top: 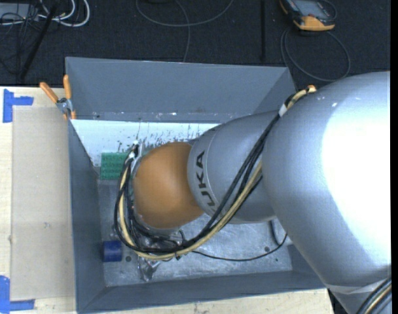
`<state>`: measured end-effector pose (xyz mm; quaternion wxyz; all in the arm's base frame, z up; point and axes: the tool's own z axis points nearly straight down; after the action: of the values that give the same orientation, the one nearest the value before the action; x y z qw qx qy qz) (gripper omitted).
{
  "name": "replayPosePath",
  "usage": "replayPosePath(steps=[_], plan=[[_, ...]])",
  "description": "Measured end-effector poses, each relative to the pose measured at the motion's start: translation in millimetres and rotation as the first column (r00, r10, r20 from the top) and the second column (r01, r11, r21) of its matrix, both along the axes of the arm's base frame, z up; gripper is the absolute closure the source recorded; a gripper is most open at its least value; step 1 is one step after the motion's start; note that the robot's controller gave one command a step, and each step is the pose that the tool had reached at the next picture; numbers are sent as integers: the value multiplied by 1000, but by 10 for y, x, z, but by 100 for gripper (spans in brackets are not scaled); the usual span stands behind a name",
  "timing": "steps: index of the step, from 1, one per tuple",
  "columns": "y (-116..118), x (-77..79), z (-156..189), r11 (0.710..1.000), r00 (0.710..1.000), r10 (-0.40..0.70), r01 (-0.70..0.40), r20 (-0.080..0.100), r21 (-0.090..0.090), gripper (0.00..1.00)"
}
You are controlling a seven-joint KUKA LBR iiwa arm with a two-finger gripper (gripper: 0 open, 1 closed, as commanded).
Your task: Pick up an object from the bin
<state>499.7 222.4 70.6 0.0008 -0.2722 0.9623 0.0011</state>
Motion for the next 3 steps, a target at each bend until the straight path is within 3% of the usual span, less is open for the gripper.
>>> replayPosePath(steps=[1, 2, 3], plan=[[238, -159, 10, 992, 992, 122, -122, 8, -2, 0], [229, -188, 5, 993, 993, 118, -118, -6, -5, 100], [244, -49, 694, 997, 997, 72, -72, 6, 0, 100]])
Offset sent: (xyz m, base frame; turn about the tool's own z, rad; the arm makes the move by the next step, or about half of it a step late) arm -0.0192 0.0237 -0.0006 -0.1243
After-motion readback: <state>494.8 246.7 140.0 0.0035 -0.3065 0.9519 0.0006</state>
